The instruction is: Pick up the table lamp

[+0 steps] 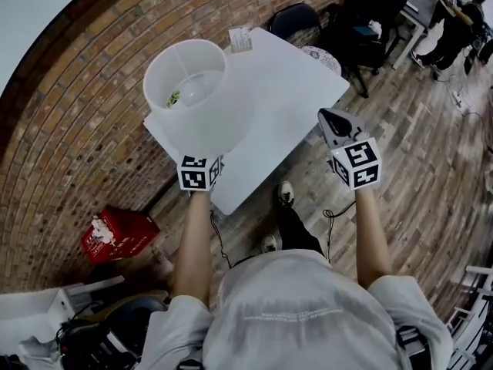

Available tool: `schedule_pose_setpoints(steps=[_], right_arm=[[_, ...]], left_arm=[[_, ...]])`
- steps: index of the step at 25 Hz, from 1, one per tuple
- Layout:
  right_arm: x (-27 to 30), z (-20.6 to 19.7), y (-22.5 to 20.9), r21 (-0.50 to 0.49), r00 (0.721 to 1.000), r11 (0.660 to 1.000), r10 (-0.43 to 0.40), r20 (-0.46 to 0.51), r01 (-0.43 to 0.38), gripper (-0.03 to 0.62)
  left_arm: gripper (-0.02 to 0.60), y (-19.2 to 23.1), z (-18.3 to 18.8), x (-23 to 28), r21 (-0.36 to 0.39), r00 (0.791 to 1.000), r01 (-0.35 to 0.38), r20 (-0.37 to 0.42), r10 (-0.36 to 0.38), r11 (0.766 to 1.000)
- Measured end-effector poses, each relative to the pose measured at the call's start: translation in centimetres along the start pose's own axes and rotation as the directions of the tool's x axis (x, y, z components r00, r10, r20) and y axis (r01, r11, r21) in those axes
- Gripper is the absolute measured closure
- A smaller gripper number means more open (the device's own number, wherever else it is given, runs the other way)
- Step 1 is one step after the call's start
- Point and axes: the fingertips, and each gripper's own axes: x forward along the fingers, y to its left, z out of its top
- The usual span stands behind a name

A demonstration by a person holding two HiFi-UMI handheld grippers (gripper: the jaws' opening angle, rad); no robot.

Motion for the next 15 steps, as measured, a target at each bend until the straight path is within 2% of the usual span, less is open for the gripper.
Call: schedule_pose_setpoints(steps=[9,15], right_arm=[[-4.9,0.7,2.9,0.012,1.000,1.000,-0.011,0.018,0.011,0.592],[-6.9,1.2,3.5,-0.017,0.999,0.999,-0.038,0.020,0.038,0.592]], left_arm=[[0.430,-3.5,1.0,-7.7,-0.008,0.999,0.009,0.040,-0.008,1.000],[0.430,-3.9,1.3,-11.3,-0.003,0.998,-0.022,0.056,0.022,1.000]])
